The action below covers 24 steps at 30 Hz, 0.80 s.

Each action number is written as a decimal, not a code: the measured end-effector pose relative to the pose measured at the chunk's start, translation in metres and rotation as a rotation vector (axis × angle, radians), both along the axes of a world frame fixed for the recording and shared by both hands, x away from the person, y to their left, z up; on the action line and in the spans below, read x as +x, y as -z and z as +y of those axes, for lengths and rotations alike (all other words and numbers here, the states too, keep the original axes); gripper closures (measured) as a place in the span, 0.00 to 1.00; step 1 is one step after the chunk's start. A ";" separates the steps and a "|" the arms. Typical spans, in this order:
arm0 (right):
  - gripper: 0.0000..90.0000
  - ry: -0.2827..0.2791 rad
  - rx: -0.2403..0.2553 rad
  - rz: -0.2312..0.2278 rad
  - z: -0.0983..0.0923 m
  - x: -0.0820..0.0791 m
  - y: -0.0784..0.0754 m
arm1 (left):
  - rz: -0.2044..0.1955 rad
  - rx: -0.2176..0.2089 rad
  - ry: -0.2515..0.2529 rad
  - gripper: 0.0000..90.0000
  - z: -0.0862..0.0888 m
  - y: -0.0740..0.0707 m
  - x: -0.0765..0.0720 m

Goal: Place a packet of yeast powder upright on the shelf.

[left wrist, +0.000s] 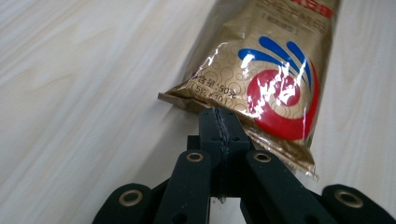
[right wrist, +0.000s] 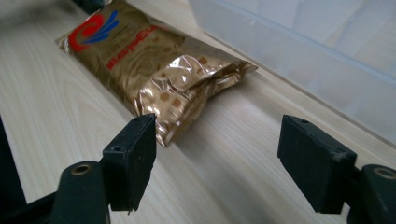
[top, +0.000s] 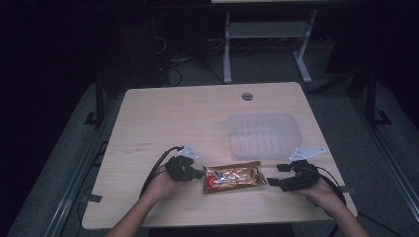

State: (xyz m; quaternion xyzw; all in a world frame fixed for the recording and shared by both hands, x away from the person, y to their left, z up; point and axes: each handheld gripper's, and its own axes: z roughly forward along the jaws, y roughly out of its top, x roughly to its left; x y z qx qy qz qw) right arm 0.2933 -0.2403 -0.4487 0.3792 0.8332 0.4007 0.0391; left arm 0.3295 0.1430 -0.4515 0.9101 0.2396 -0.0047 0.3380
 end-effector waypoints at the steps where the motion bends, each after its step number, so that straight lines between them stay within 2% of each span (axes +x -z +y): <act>1: 0.32 0.005 0.007 0.003 -0.001 0.001 0.000 | -0.002 -0.005 0.011 1.00 -0.003 0.000 -0.001; 5: 0.36 0.037 0.019 0.009 -0.005 0.006 0.003 | 0.001 0.000 0.037 1.00 -0.011 0.000 -0.005; 8: 0.41 0.075 0.033 0.044 -0.007 0.013 0.005 | -0.001 -0.004 0.041 1.00 -0.013 0.000 -0.005; 9: 0.43 0.084 0.035 0.040 -0.007 0.015 0.006 | -0.002 -0.005 0.041 1.00 -0.014 0.000 -0.005; 13: 0.48 0.109 0.076 0.068 -0.002 0.023 0.007 | 0.001 -0.003 0.046 1.00 -0.013 0.000 -0.004; 19: 0.51 0.092 0.050 0.073 0.015 0.028 0.012 | -0.003 -0.012 0.050 1.00 -0.014 0.001 -0.005; 24: 0.54 0.089 0.019 0.090 0.019 0.026 0.017 | 0.007 -0.024 0.053 1.00 -0.016 0.002 -0.005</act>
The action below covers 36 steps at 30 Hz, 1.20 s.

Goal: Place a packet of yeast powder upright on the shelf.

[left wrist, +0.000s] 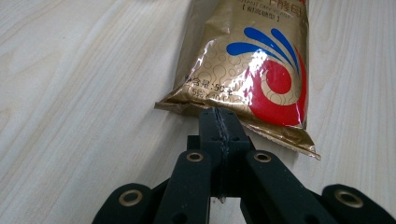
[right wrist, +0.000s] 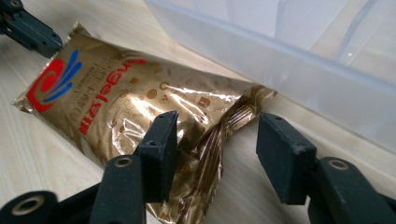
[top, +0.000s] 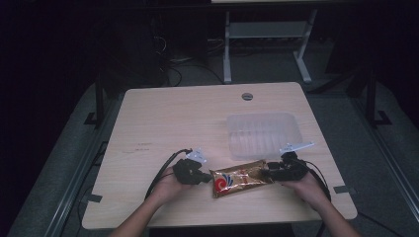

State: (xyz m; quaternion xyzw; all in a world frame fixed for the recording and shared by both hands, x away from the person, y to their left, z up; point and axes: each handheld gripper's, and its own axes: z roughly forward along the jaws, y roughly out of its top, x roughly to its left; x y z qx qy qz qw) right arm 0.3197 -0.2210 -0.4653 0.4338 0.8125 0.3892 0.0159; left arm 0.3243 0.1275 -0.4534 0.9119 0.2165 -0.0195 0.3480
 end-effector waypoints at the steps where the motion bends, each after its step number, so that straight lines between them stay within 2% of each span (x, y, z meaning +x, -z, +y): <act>1: 0.56 0.000 -0.006 0.008 0.001 0.000 0.001 | 0.000 0.000 0.001 1.00 0.000 -0.001 0.000; 5: 0.64 -0.018 -0.021 0.008 0.005 -0.002 0.002 | -0.004 0.000 0.002 1.00 -0.001 -0.001 -0.001; 6: 0.65 -0.031 -0.033 -0.007 0.005 -0.002 0.003 | -0.006 0.002 0.003 1.00 -0.001 -0.001 0.000; 10: 0.75 -0.042 -0.042 -0.010 0.009 -0.005 0.003 | -0.001 -0.004 0.002 1.00 -0.002 -0.001 -0.001; 14: 0.84 -0.059 -0.051 -0.033 0.013 -0.006 0.004 | 0.002 0.001 0.013 1.00 -0.004 -0.001 -0.001; 16: 0.92 -0.057 -0.066 -0.038 0.014 -0.007 0.004 | 0.012 -0.005 0.016 1.00 -0.006 0.000 -0.001; 20: 0.98 -0.073 -0.067 -0.059 0.014 -0.007 0.005 | 0.008 0.002 0.030 1.00 -0.008 0.000 -0.002; 24: 1.00 -0.086 -0.064 -0.065 0.014 -0.007 0.005 | 0.009 -0.004 0.030 1.00 -0.009 0.000 -0.002; 27: 1.00 -0.091 -0.037 -0.061 0.010 -0.006 0.004 | 0.004 -0.007 0.026 1.00 -0.007 -0.002 -0.002; 31: 1.00 -0.106 0.016 -0.085 0.004 -0.006 -0.001 | 0.002 -0.020 0.013 1.00 -0.003 -0.004 -0.001; 36: 1.00 -0.136 0.109 -0.105 0.001 -0.009 -0.009 | 0.005 -0.018 0.003 1.00 0.001 -0.004 0.001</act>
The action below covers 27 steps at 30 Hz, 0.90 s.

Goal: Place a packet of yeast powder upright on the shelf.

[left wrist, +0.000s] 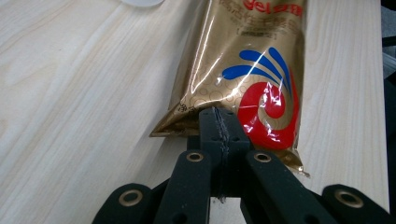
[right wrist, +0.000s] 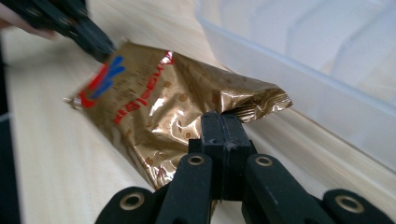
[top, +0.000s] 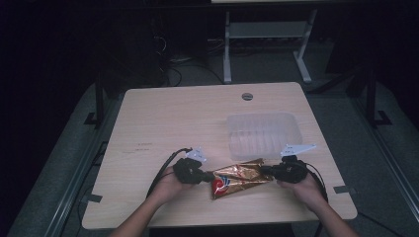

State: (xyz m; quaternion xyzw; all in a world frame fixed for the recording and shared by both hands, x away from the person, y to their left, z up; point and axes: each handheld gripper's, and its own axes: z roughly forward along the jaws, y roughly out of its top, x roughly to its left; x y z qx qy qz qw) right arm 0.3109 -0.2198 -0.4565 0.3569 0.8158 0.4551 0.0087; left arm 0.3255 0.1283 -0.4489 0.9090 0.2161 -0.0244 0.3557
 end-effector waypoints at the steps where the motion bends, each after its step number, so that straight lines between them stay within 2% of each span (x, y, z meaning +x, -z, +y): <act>1: 1.00 -0.008 0.015 -0.005 -0.001 -0.001 -0.001 | 0.000 -0.001 -0.002 1.00 0.000 0.000 0.000; 4: 1.00 -0.023 0.053 -0.020 -0.001 -0.003 -0.005 | -0.002 -0.005 -0.008 1.00 0.002 0.000 0.001; 6: 1.00 -0.029 0.092 -0.014 -0.003 -0.003 -0.008 | -0.003 -0.011 -0.013 1.00 0.003 -0.001 0.002; 10: 1.00 -0.042 0.156 -0.020 -0.007 -0.005 -0.014 | 0.003 -0.030 -0.038 0.93 0.009 -0.002 0.003; 16: 1.00 -0.077 0.224 -0.045 -0.008 -0.008 -0.023 | -0.009 -0.031 -0.056 0.79 0.020 -0.007 0.004; 21: 1.00 -0.112 0.255 -0.069 -0.006 -0.010 -0.034 | 0.004 -0.030 -0.088 0.67 0.033 -0.010 0.004; 27: 1.00 -0.149 0.289 -0.104 -0.002 -0.009 -0.050 | 0.015 -0.008 -0.113 0.54 0.045 -0.010 -0.001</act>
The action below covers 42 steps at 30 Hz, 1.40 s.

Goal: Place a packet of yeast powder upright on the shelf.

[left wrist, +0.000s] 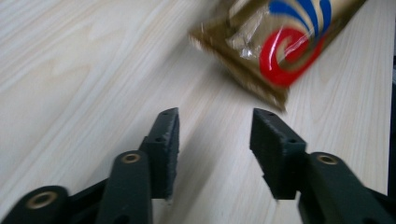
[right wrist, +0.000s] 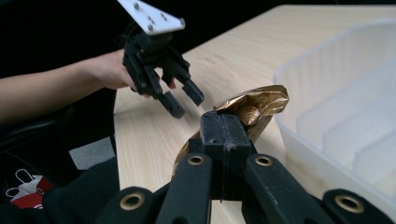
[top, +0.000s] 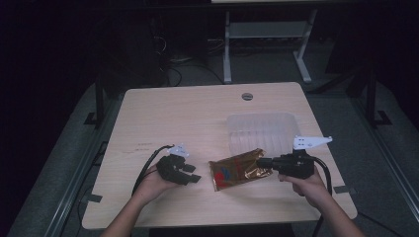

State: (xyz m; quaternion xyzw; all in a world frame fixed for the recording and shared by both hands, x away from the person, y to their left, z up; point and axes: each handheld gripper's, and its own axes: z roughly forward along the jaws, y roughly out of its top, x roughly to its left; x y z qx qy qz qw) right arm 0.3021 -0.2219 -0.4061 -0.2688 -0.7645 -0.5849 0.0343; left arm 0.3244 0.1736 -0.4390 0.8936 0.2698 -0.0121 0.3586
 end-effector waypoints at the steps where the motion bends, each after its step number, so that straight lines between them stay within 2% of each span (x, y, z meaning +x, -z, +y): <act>1: 1.00 -0.007 0.003 -0.004 0.000 0.000 -0.002 | -0.002 -0.004 -0.004 0.52 0.002 0.000 -0.001; 6: 1.00 -0.022 0.022 -0.024 0.002 0.003 -0.011 | -0.006 -0.005 -0.027 0.46 0.011 -0.001 -0.005; 18: 1.00 -0.032 0.059 -0.089 0.003 0.006 -0.039 | -0.016 -0.011 -0.052 0.43 0.017 -0.001 -0.002; 31: 1.00 0.033 0.077 -0.178 -0.013 0.016 -0.081 | -0.015 -0.006 -0.056 0.43 0.020 -0.004 0.000; 36: 1.00 0.072 0.080 -0.203 -0.022 0.023 -0.092 | -0.016 -0.006 -0.052 0.43 0.020 -0.003 0.000; 42: 1.00 0.129 0.055 -0.219 -0.034 0.033 -0.099 | -0.032 -0.011 -0.048 0.42 0.020 -0.004 0.000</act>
